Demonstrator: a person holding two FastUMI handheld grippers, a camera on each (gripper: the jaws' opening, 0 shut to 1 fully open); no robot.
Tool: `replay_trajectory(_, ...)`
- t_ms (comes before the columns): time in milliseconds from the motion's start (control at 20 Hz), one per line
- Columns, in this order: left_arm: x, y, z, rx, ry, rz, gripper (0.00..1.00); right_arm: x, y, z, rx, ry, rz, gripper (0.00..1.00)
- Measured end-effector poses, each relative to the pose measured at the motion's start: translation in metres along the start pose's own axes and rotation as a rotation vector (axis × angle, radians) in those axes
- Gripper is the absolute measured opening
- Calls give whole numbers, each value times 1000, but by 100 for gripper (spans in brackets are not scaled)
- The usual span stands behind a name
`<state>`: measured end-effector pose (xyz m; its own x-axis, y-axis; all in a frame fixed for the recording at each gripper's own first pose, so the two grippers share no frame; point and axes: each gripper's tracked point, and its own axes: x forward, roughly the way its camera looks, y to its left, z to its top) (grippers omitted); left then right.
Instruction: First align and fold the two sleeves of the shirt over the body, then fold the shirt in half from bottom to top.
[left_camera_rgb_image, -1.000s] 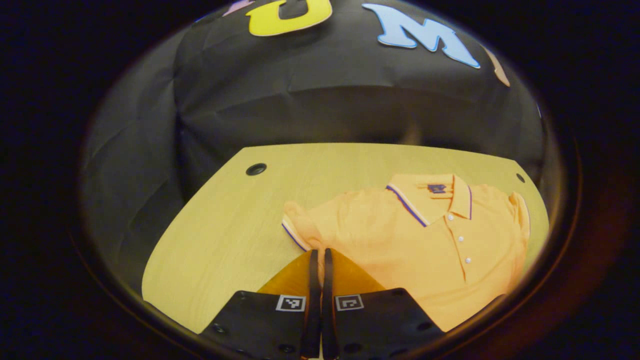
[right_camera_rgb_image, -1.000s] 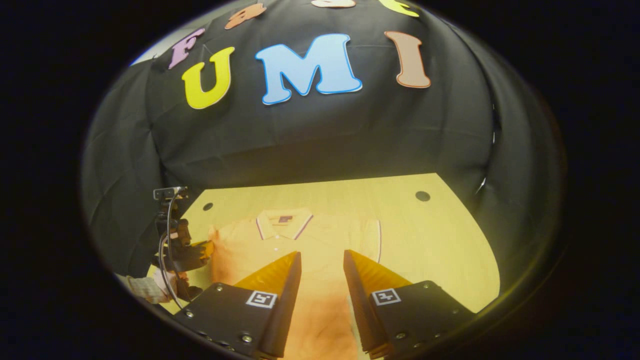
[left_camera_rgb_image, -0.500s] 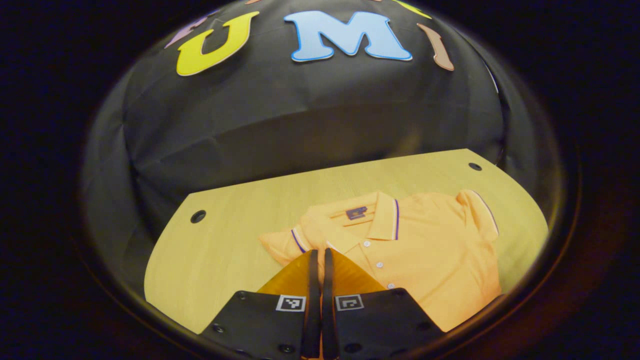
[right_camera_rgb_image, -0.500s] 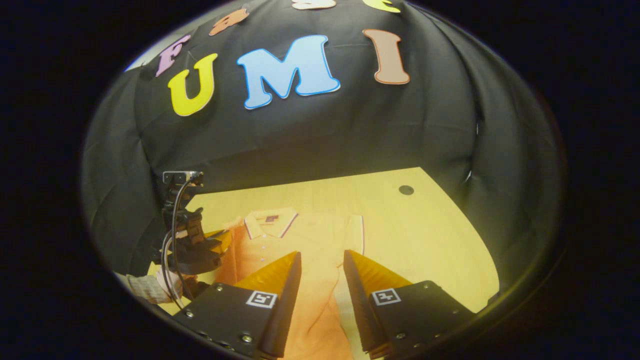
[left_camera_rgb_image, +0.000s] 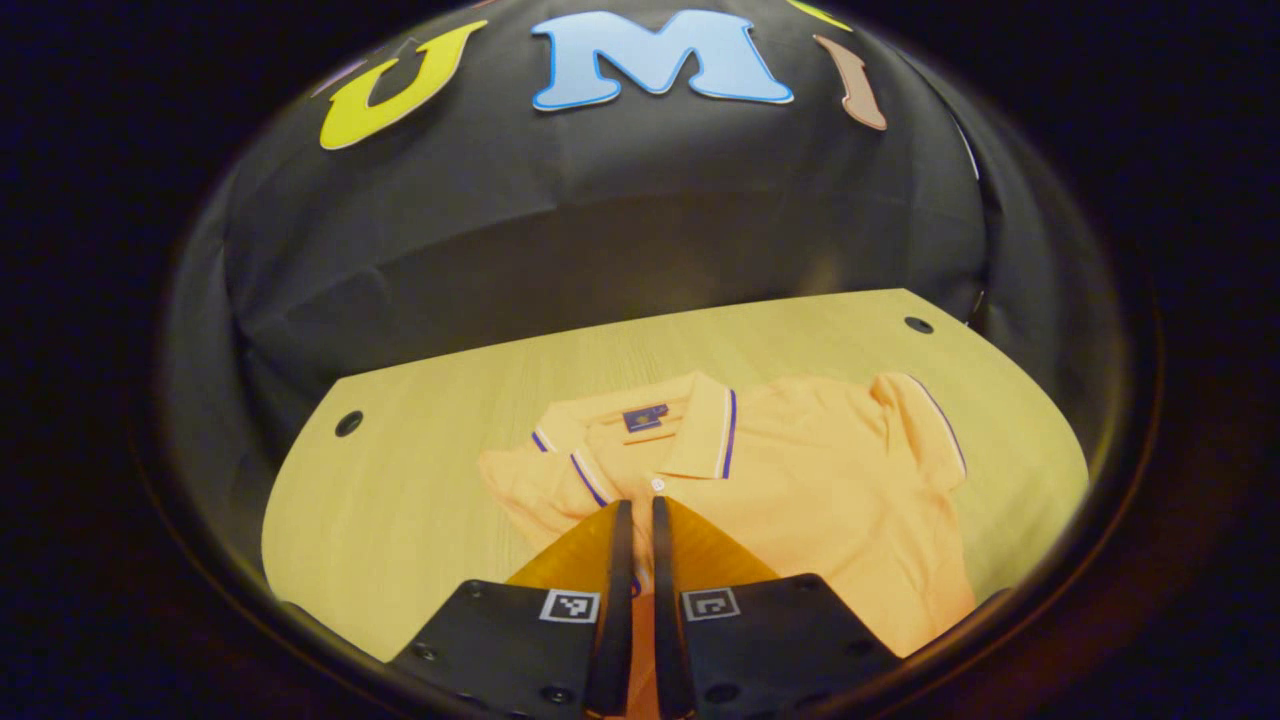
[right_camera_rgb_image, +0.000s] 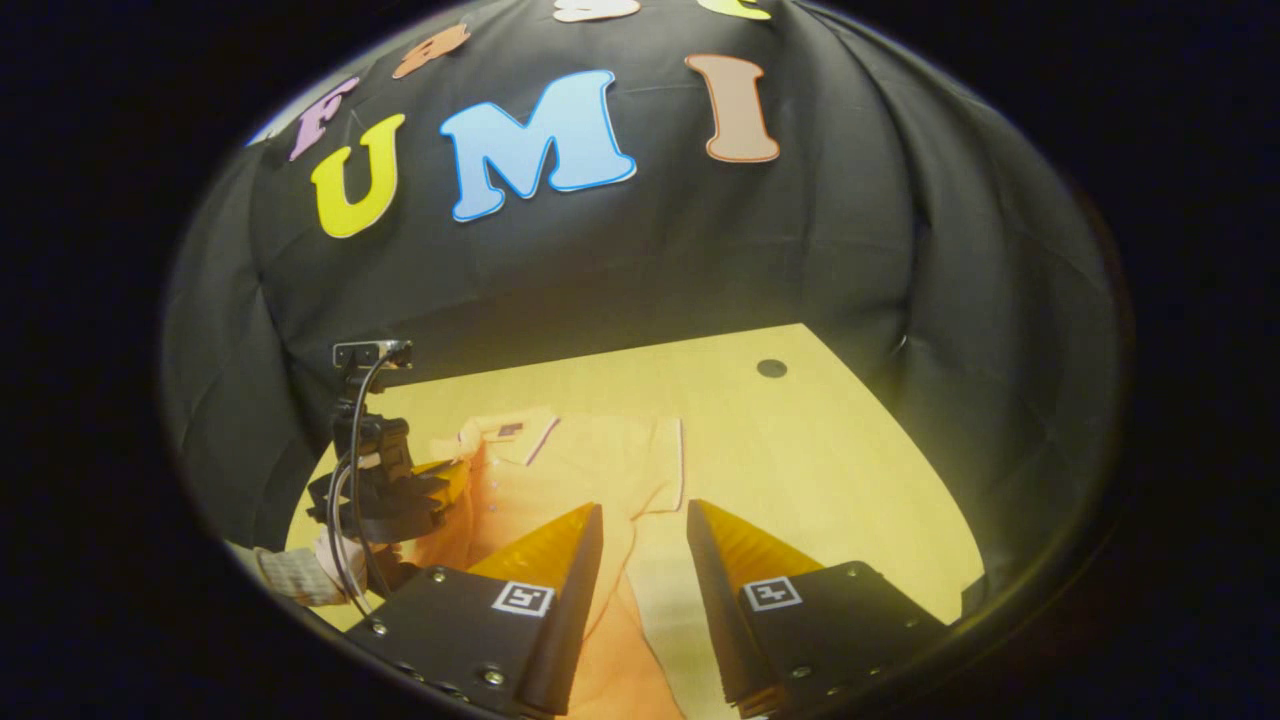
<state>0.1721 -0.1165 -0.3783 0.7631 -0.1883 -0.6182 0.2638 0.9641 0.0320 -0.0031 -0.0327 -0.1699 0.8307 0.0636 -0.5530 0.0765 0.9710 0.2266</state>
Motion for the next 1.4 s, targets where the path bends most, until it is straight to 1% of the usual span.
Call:
replay_trajectory(50,-1,-2,0,-11,-1,-9,21,0,-2,1,1,0,0,54)
replay_trajectory(100,-3,-1,2,-18,-4,-4,29,2,-2,-1,2,0,3,54)
replay_trajectory(150,-6,-1,4,-26,-11,-7,29,2,-1,-1,3,1,9,54)
replay_trajectory(200,-8,2,5,-26,-15,1,27,3,-1,-1,2,2,14,54)
replay_trajectory(250,-13,4,6,-27,-18,8,34,2,1,-2,-3,4,20,54)
replay_trajectory(400,-31,12,11,-48,-29,23,36,6,6,-5,-24,7,40,54)
replay_trajectory(450,-39,16,11,-58,-34,29,40,7,8,-7,-29,11,48,54)
replay_trajectory(550,-53,25,7,-73,-36,39,32,8,12,-15,-38,23,62,54)
replay_trajectory(600,-63,29,3,-77,-35,43,40,8,13,-21,-43,32,68,54)
replay_trajectory(650,-72,34,-1,-78,-35,49,36,8,15,-26,-49,42,74,54)
replay_trajectory(700,-82,37,-7,-79,-31,55,36,9,16,-33,-56,52,80,54)
replay_trajectory(850,-114,50,-28,-92,-18,75,36,10,19,-54,-77,87,98,55)
replay_trajectory(900,-125,53,-35,-97,-14,81,40,10,20,-62,-85,102,104,54)
replay_trajectory(1000,-145,60,-52,-98,0,95,40,10,21,-78,-101,129,116,55)
replay_trajectory(1050,-153,62,-61,-96,10,101,36,10,22,-85,-107,145,123,55)
replay_trajectory(1100,-163,65,-72,-95,21,107,40,9,23,-93,-112,159,130,54)
replay_trajectory(1150,-171,67,-81,-96,31,112,36,9,24,-100,-116,175,137,54)
replay_trajectory(1200,-179,67,-90,-98,42,115,36,9,24,-109,-121,191,143,54)
replay_trajectory(1250,-187,68,-99,-101,53,118,40,7,24,-116,-126,208,148,54)
replay_trajectory(1400,-204,70,-125,-101,87,127,40,4,24,-140,-142,254,161,55)
